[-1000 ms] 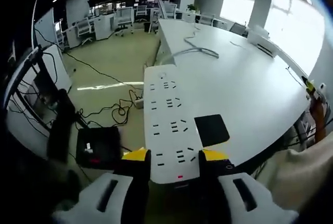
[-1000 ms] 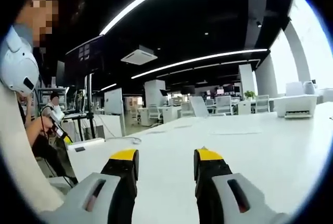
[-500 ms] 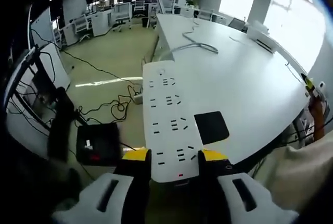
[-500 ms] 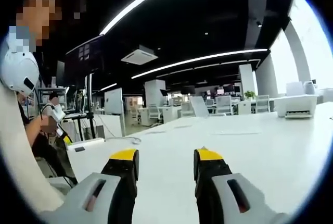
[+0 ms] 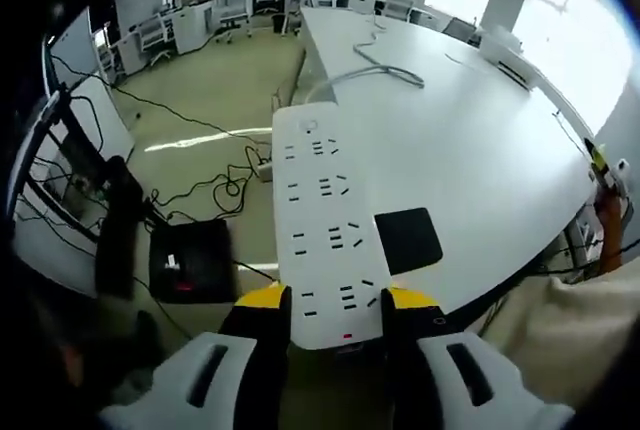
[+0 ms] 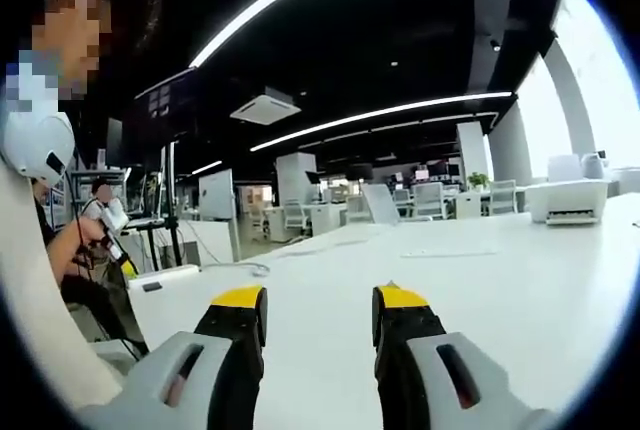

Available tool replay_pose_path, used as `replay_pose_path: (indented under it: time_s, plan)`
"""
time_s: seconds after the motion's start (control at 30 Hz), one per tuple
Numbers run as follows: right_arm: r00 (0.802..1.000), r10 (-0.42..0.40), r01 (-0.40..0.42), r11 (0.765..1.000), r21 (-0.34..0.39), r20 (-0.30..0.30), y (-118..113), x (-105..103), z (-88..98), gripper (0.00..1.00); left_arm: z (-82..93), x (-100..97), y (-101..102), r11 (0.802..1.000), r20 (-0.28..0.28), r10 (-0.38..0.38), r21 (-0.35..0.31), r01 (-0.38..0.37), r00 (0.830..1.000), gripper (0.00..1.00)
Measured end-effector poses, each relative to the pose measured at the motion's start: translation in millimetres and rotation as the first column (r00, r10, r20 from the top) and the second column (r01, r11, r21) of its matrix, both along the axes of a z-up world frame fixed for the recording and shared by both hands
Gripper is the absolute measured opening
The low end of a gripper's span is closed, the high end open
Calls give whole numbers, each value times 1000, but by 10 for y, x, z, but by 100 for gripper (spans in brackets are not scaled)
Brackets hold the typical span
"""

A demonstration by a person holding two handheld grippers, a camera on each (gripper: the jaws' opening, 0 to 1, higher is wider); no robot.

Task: Pick up the power strip scattered on the table, fix it on the side mounting bracket of the table, and press the switch

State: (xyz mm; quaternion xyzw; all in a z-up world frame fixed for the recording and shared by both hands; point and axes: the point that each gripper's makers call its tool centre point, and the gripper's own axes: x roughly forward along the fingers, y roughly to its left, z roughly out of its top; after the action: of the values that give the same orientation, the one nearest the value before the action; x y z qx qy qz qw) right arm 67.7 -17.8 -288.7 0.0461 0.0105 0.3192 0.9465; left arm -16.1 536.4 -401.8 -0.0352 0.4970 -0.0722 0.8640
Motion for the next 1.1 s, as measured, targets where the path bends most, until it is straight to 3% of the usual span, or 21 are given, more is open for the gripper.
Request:
replay_pose_path:
  time_s: [0.3, 1.1]
  plan:
    - [1000, 0, 0, 1000, 3, -4, 22, 12, -14, 38, -7, -3, -4, 1000, -61, -9, 3, 9, 998, 41]
    - [999, 51, -51, 999, -13, -10, 156, 197, 10, 38, -10, -10, -18, 1000, -120, -22, 14, 24, 993, 41]
